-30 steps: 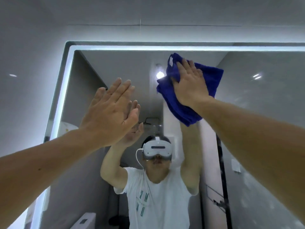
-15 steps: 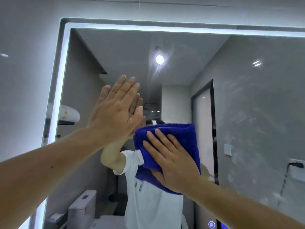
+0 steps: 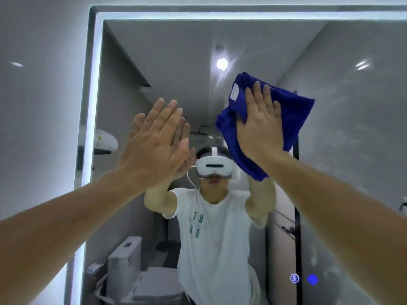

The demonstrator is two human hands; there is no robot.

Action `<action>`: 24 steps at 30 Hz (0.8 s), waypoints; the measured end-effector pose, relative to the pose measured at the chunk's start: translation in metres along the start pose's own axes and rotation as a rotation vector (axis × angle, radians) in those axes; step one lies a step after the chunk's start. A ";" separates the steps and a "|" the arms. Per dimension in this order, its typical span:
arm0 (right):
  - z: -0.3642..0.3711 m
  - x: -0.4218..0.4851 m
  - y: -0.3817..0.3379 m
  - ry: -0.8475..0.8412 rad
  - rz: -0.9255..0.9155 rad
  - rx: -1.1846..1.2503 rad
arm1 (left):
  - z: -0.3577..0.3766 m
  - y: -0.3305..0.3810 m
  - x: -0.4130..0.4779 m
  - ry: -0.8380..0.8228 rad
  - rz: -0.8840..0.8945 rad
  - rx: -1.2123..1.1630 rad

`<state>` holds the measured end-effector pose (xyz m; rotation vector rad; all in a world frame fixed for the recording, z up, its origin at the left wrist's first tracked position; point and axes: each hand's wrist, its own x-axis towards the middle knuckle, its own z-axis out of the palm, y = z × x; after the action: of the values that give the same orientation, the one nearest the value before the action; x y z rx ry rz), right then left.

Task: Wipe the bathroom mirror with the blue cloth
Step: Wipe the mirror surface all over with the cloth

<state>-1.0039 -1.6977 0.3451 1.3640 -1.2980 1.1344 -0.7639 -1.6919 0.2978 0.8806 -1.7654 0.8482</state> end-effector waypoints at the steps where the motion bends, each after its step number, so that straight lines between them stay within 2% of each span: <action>1: 0.006 -0.016 -0.010 0.013 0.014 0.001 | 0.003 0.002 -0.002 0.003 -0.001 -0.010; 4: 0.018 -0.078 -0.028 -0.027 -0.127 -0.005 | 0.014 0.009 -0.007 0.013 -0.005 -0.035; 9: 0.033 -0.176 -0.023 -0.214 -0.543 -0.171 | 0.023 0.016 -0.008 0.003 0.007 -0.044; 12: 0.026 -0.172 -0.008 -0.287 -0.757 -0.234 | 0.021 0.022 -0.008 0.015 0.021 -0.047; 14: 0.015 -0.148 0.006 -0.299 -0.825 -0.255 | 0.019 0.024 -0.008 0.032 0.027 -0.054; 16: 0.001 -0.114 0.026 -0.226 -0.694 -0.203 | 0.017 0.023 -0.008 0.046 0.036 -0.064; 20: -0.019 -0.042 0.059 -0.048 -0.215 -0.040 | 0.019 0.017 -0.011 0.046 0.047 -0.046; 22: -0.014 -0.029 0.048 0.025 0.032 -0.015 | 0.025 0.016 -0.011 0.041 0.018 -0.054; 24: -0.002 -0.040 0.026 0.068 0.170 -0.006 | 0.031 0.018 -0.012 0.051 0.001 -0.073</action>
<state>-1.0307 -1.6904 0.3063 1.2178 -1.3865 1.2792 -0.7890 -1.7069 0.2747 0.8038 -1.7412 0.7954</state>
